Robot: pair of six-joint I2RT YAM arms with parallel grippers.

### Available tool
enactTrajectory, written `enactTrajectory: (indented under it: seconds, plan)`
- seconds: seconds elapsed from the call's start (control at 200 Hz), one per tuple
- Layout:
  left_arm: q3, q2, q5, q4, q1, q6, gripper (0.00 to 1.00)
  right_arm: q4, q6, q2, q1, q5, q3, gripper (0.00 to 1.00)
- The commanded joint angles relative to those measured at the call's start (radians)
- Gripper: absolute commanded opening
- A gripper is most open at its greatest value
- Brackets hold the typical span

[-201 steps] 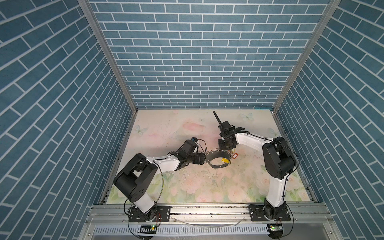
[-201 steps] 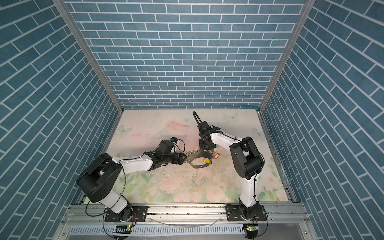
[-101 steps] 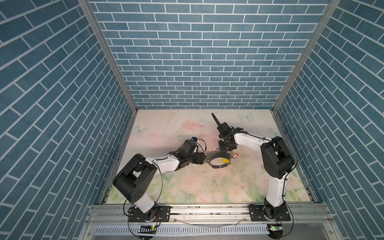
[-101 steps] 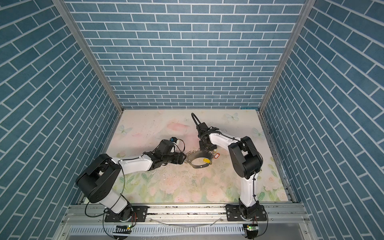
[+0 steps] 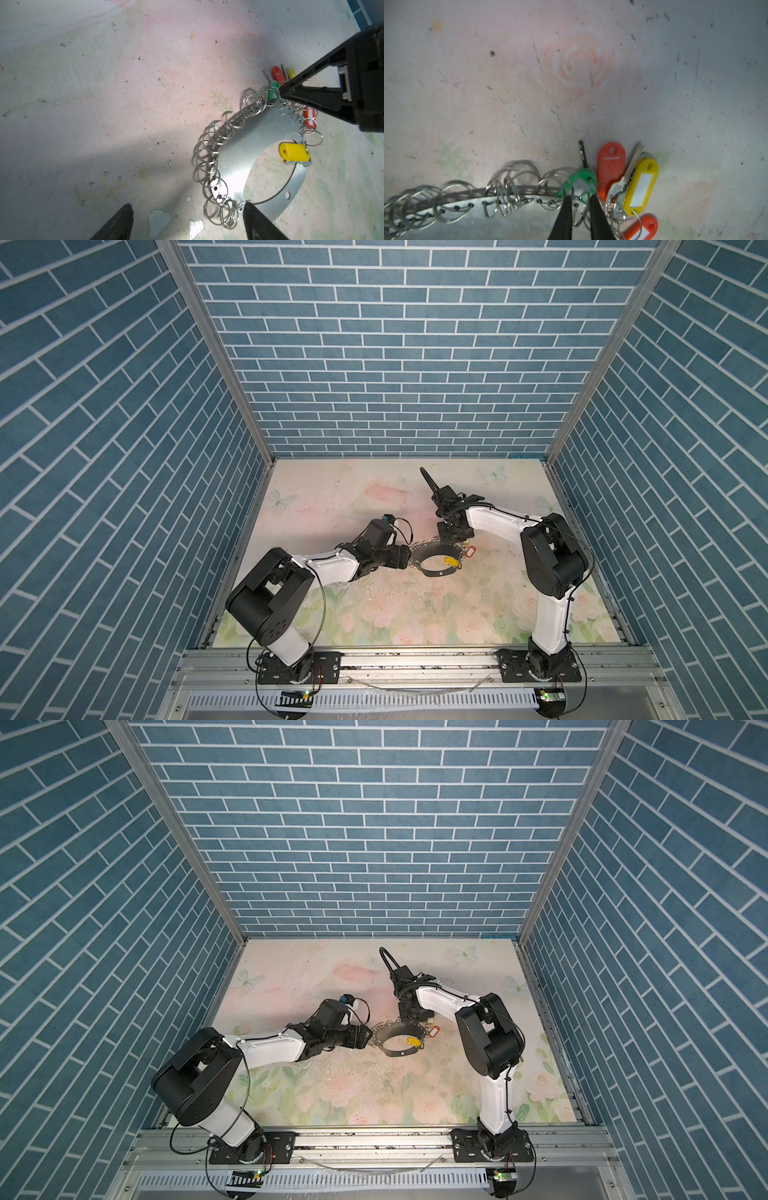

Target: Put the keys on the keyring

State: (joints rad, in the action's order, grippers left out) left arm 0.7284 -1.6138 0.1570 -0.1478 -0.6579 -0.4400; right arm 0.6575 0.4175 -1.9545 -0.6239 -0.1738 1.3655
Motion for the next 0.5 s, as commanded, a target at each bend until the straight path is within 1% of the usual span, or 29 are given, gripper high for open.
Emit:
enactTrajectory:
  seconds: [0.0,0.105,0.315,0.49]
  plan:
    - [-0.009,0.012,-0.009,0.012,0.003,0.010,0.84,0.026,-0.006,-0.010,-0.005,-0.014,0.038,0.18]
    - [-0.009,0.014,-0.011,0.013,0.003,0.011,0.84,0.025,-0.006,-0.017,-0.004,-0.010,0.039,0.17]
    - [-0.011,0.018,-0.016,0.014,0.003,0.012,0.84,0.024,-0.004,-0.012,-0.006,0.003,0.037,0.10]
    - [-0.011,0.031,-0.024,0.026,0.003,0.022,0.84,0.024,-0.005,-0.006,-0.005,0.010,0.034,0.09]
